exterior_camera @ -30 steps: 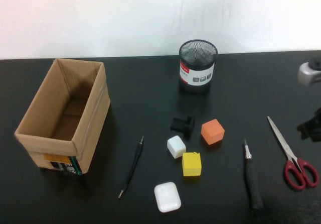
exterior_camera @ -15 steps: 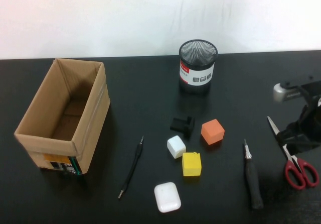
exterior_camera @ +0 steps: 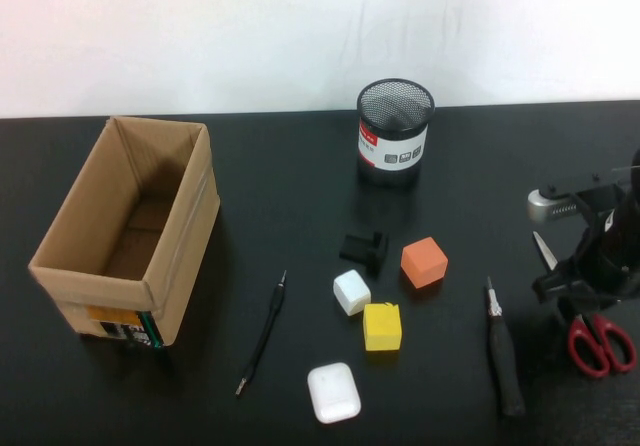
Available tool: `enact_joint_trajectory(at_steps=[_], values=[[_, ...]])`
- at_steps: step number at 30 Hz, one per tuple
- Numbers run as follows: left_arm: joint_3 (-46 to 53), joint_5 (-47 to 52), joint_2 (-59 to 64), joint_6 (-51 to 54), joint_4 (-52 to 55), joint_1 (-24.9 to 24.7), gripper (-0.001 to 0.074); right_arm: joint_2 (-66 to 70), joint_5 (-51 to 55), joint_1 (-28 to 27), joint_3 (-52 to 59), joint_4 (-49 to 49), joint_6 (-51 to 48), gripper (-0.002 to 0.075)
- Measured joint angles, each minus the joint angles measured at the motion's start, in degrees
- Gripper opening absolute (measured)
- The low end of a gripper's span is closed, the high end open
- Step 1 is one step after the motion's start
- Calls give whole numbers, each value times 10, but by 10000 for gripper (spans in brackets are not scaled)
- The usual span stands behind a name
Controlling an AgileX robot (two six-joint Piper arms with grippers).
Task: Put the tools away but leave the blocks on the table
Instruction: Pick up the scissors from the table
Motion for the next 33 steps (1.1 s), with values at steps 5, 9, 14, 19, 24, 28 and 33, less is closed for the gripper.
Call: enact_joint_trajectory(at_steps=[5,9,14,19,24,28,33], values=[[0,0,0,0,0,0,-4,15,-18,0,-1,-2,19,270],[0,0,0,0,0,0,-4,29,-18,0,-5,-1,25,268],[0,0,0,0,0,0,-4,30,-10,0,-6,-4,51,86],[0,0,0,0,0,0,-4,30,13,0,-6,-33,51,-4],[0,0,0,0,0,0,-4,17,23,0,-6,-48,51,-5],[0,0,0,0,0,0,-4,-16,9,0,-6,-49,25,-5],[0,0,0,0,0,0,-4,-79,-33,11,-6,-49,5,-5]])
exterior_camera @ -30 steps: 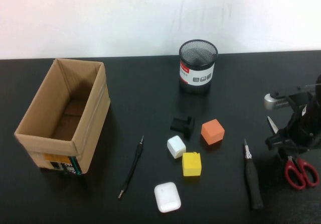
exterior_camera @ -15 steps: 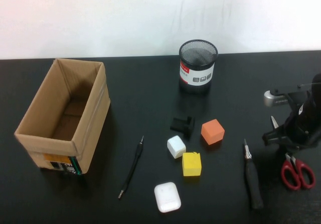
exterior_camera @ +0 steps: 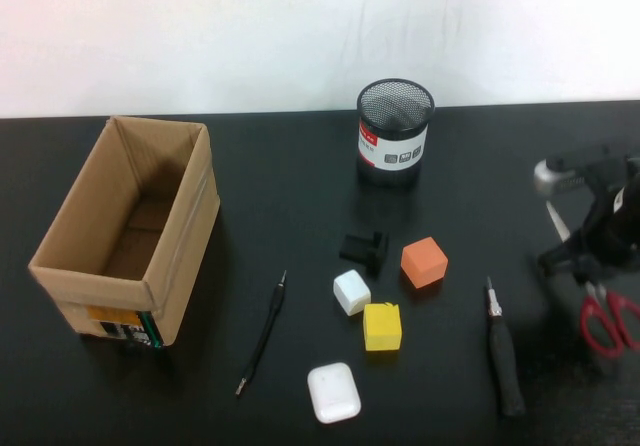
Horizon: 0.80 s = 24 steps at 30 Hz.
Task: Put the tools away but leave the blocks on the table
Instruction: Pick up the scissors from the table, then place the Scissors into the box
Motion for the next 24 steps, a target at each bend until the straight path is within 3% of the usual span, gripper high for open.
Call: enact_joint_trajectory(at_steps=[9,15,20,24], values=[[0,0,0,0,0,0,-4,-101,-146,83,0,1,-6,-5],[0,0,0,0,0,0,-4,-131,-278,195,0,-2,-23,-5],[0,0,0,0,0,0,-4,-128,-442,283,0,-5,-51,-5],[0,0,0,0,0,0,-4,-116,-569,319,0,-1,-50,-5]])
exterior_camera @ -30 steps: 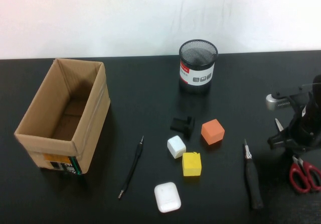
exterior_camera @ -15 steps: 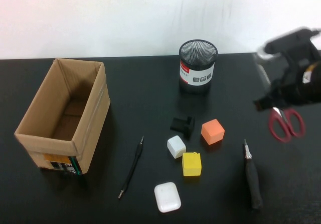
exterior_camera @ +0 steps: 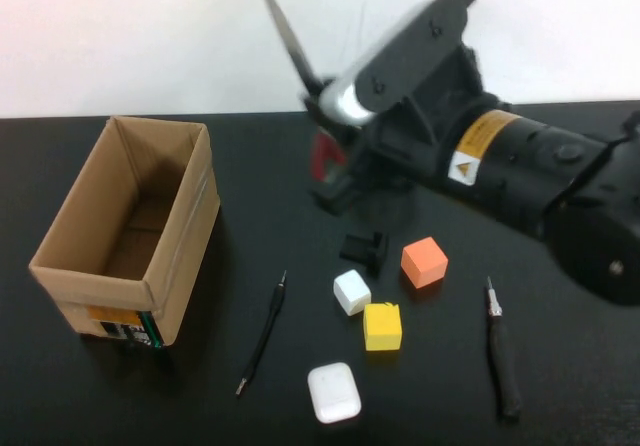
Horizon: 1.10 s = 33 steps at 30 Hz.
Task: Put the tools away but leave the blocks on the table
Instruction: Place the Scissors into the box
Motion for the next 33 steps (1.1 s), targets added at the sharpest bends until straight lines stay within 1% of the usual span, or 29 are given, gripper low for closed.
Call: enact_joint_trajectory(at_steps=[2,8,13,17,20,24,33], values=[[0,0,0,0,0,0,-4,10,-31,13,-11,4,0,-5],[0,0,0,0,0,0,-4,57,32,44,-108,4,6,-5],[0,0,0,0,0,0,-4,103,47,66,-174,5,12,-5],[0,0,0,0,0,0,-4,143,5,80,-199,5,62,-5],[0,0,0,0,0,0,-4,172,-17,86,-213,5,77,-5],[0,0,0,0,0,0,-4,208,-19,91,-226,5,118,-6],[0,0,0,0,0,0,-4,281,-34,91,-269,5,253,-6]])
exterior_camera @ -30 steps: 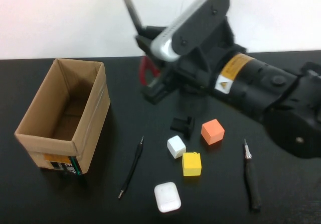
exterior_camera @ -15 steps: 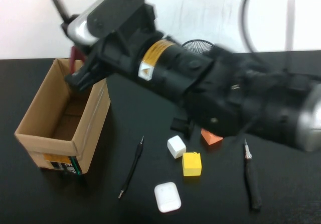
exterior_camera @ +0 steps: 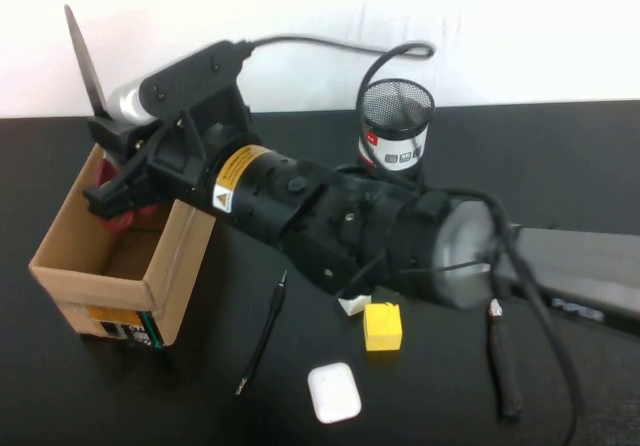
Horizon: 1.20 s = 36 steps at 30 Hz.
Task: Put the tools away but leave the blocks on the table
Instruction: Place the Scissors into the box
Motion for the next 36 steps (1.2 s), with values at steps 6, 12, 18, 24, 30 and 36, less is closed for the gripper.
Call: enact_joint_trajectory(at_steps=[6,12,18,24,30,36], values=[[0,0,0,0,0,0,-4,29,0,0,-13,2,9,-6],[0,0,0,0,0,0,-4,41,4,0,-13,2,7,-6],[0,0,0,0,0,0,-4,42,4,0,-13,15,7,-6],[0,0,0,0,0,0,-4,42,4,0,-13,33,7,20],[0,0,0,0,0,0,-4,42,5,0,-13,34,7,149],[0,0,0,0,0,0,-4,42,8,0,-13,49,7,167]])
